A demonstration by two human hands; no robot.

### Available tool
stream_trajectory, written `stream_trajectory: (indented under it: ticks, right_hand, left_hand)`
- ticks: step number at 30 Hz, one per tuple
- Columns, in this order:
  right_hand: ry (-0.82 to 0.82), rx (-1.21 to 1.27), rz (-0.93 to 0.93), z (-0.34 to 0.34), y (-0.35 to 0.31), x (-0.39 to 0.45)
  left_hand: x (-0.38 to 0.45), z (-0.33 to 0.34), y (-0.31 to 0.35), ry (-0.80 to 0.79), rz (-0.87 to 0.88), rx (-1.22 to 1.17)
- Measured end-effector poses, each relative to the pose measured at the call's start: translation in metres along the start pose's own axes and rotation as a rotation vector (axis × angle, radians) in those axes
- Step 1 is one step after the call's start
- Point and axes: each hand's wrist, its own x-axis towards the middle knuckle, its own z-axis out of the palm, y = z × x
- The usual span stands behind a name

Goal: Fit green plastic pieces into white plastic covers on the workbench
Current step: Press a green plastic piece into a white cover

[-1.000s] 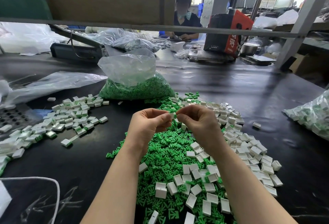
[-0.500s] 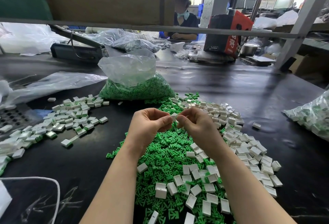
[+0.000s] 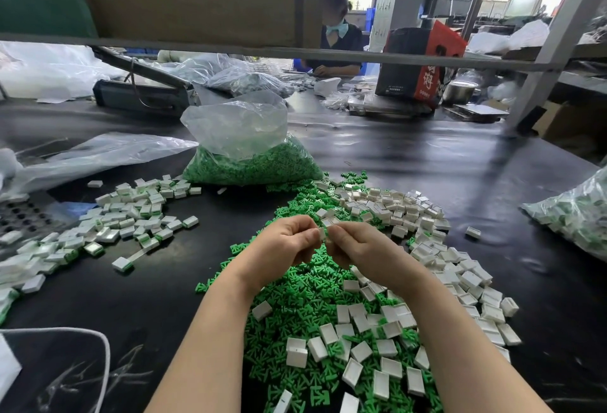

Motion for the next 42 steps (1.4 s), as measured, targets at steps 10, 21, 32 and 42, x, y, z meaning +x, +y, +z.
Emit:
stream_trajectory:
  ticks: [10,21,32,42]
  right_hand:
    - [-0.044,-0.077,-0.015,-0.0011,-0.0026,-0.0026]
    - [-0.091,-0.075,-0.027,-0.0013,-0.0071,-0.0055]
    - [-0.069,0.063,0.019,0.0002,-0.0074,-0.0060]
    - [-0.122,0.105,0.062,-0.0037,-0.0055,-0.0078]
  left_hand:
    - [-0.0020,-0.0008,0.0039,-0.015,0.002,0.136]
    - [-0.0045,-0.0072,0.0027,-0.044,0.004,0.185]
    - [-0.0033,-0.0036,-0.0012,-0.057,-0.058,0.004]
    - [-0.0035,-0.0019,0.0010,-0.136,-0.048,-0.031]
